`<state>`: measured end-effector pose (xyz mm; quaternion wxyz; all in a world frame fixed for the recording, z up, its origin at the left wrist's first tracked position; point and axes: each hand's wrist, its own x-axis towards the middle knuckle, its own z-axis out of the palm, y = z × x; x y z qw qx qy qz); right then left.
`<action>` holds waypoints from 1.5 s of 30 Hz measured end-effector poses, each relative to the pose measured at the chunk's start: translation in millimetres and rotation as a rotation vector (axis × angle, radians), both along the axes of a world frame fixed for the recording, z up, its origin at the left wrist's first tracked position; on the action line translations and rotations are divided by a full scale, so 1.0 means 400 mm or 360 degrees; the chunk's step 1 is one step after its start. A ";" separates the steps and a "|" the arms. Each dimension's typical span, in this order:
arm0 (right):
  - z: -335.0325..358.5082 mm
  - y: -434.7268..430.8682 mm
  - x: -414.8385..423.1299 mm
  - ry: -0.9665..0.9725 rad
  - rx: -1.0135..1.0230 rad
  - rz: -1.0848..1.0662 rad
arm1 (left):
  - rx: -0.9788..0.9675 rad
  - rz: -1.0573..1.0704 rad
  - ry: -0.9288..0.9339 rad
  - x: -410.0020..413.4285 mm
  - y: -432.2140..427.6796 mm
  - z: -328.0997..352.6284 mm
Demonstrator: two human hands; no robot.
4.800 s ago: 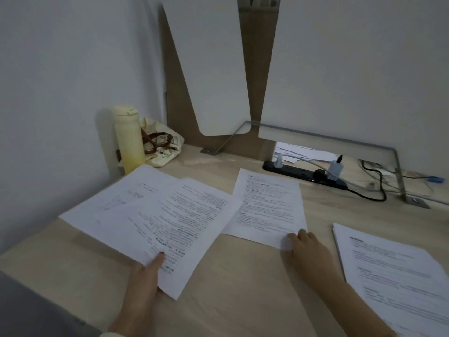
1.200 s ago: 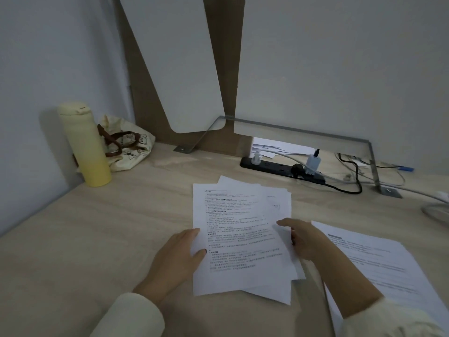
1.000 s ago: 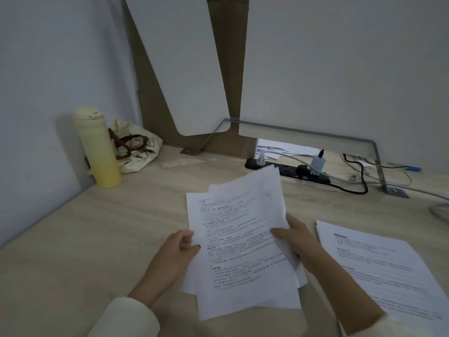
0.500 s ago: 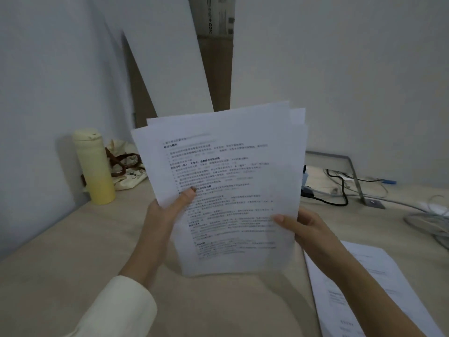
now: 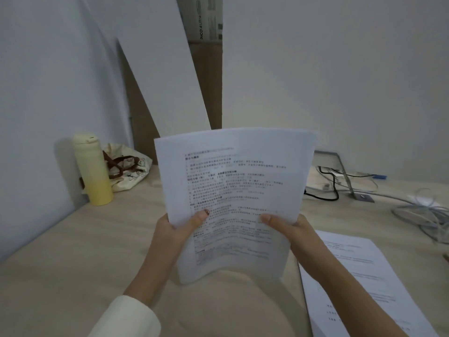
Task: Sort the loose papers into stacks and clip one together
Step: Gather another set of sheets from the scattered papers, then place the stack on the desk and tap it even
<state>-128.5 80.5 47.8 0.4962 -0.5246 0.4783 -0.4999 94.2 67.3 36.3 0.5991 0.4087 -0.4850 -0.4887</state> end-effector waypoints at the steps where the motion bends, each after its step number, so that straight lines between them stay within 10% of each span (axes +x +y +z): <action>1: 0.006 0.001 -0.010 -0.0046 0.0006 -0.0012 | -0.0007 0.0006 -0.0013 0.000 0.001 0.001; 29: -0.197 0.217 -0.492 0.1181 0.0724 -0.0885 | 0.0588 -0.0754 -0.0668 -0.518 0.039 -0.251; 36: -0.179 0.236 -0.524 0.0241 0.0892 -0.0944 | 0.0836 -0.0886 -0.0425 -0.516 0.042 -0.171; 45: -0.162 0.224 -0.549 -0.0110 0.1062 -0.0997 | 0.1074 -0.0644 -0.0373 -0.487 -0.013 -0.174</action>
